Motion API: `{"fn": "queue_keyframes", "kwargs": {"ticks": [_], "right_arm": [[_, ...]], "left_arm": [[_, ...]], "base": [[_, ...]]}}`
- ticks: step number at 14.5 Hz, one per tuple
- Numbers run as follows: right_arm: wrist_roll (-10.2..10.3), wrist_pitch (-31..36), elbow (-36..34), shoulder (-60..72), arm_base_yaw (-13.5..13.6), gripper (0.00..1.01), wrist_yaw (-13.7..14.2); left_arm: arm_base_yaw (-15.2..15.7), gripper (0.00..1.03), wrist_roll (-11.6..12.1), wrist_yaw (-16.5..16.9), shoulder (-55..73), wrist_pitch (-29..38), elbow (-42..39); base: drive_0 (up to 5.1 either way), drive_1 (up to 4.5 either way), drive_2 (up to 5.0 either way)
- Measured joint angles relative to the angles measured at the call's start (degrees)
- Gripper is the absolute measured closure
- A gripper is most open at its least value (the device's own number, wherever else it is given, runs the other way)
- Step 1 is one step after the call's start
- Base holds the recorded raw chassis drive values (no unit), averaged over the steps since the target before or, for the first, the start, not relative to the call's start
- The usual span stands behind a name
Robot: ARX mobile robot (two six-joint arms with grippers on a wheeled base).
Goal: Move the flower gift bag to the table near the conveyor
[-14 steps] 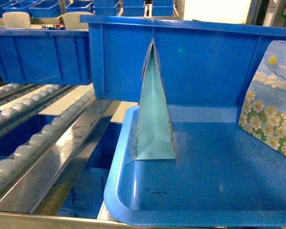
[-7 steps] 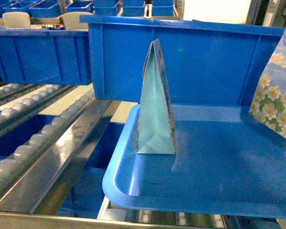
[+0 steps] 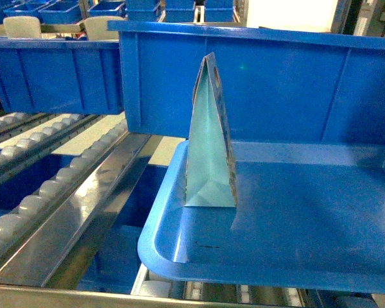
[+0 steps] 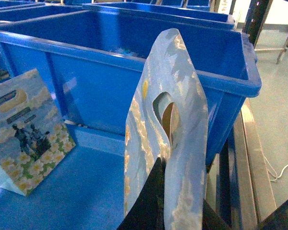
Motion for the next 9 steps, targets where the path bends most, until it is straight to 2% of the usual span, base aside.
{"fn": "queue_keyframes", "kwargs": {"ticks": [3, 6, 8, 9], "right_arm": [[1.2, -2.7, -5.7, -10.5, 0.0, 0.99, -2.0], [1.2, -4.4, -9.8, -15.7, 1.7, 0.99, 0.7], [1.2, -4.4, -9.9, -15.6, 1.7, 0.99, 1.0], [1.2, -4.4, -9.9, -15.6, 1.7, 0.99, 1.0]], "left_arm": [[0.0, 0.05, 0.0, 0.0, 0.0, 0.0, 0.0], [0.0, 0.05, 0.0, 0.0, 0.0, 0.0, 0.0], [-0.1, 0.05, 0.0, 0.0, 0.1, 0.0, 0.0], [-0.5, 0.05, 0.2, -1.3, 1.1, -0.4, 0.3]], "base": [[0.0, 0.0, 0.0], [0.0, 0.0, 0.0], [0.0, 0.0, 0.0], [0.0, 0.0, 0.0]]}}
